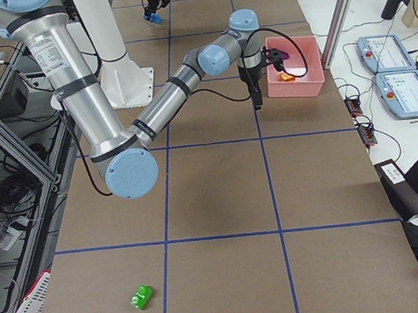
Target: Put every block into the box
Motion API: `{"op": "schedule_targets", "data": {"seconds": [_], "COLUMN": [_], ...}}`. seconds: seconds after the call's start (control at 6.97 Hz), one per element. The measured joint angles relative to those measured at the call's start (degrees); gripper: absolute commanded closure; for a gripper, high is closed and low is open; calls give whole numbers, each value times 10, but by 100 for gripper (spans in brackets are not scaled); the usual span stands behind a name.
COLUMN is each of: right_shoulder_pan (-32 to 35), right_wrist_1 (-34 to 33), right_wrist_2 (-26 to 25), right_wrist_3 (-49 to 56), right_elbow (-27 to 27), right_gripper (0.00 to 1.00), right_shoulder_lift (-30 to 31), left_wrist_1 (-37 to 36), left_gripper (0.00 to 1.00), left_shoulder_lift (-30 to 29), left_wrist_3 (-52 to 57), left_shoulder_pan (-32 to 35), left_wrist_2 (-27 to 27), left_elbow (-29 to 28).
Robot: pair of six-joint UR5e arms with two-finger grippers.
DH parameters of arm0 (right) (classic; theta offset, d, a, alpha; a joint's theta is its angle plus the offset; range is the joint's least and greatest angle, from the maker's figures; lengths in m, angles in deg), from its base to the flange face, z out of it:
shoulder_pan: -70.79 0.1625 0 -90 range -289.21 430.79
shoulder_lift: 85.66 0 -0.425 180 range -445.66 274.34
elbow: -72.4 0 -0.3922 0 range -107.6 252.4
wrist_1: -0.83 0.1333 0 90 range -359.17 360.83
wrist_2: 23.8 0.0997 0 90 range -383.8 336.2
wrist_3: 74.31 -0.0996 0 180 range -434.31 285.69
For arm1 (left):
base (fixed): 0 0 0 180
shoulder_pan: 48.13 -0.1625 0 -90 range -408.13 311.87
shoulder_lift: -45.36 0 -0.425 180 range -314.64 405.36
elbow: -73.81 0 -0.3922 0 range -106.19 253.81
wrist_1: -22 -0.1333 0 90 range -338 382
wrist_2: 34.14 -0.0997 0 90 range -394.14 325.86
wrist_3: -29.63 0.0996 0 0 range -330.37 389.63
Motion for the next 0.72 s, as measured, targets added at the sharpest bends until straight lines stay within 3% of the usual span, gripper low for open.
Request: {"op": "schedule_targets", "data": {"seconds": [0.29,0.72], "right_shoulder_pan": [13,42], "right_wrist_1": [-66,-179], "right_wrist_2": [7,6], "right_wrist_3": [63,192], "right_elbow": [19,62], "right_gripper": [1,1], "right_shoulder_lift": [19,56], "left_wrist_1": [6,8], "left_gripper": [100,100], "left_shoulder_lift": [-1,38], "left_wrist_3": [-3,-17], "left_shoulder_pan": [-13,2], "left_wrist_2": [0,29], "left_elbow": [3,64]}}
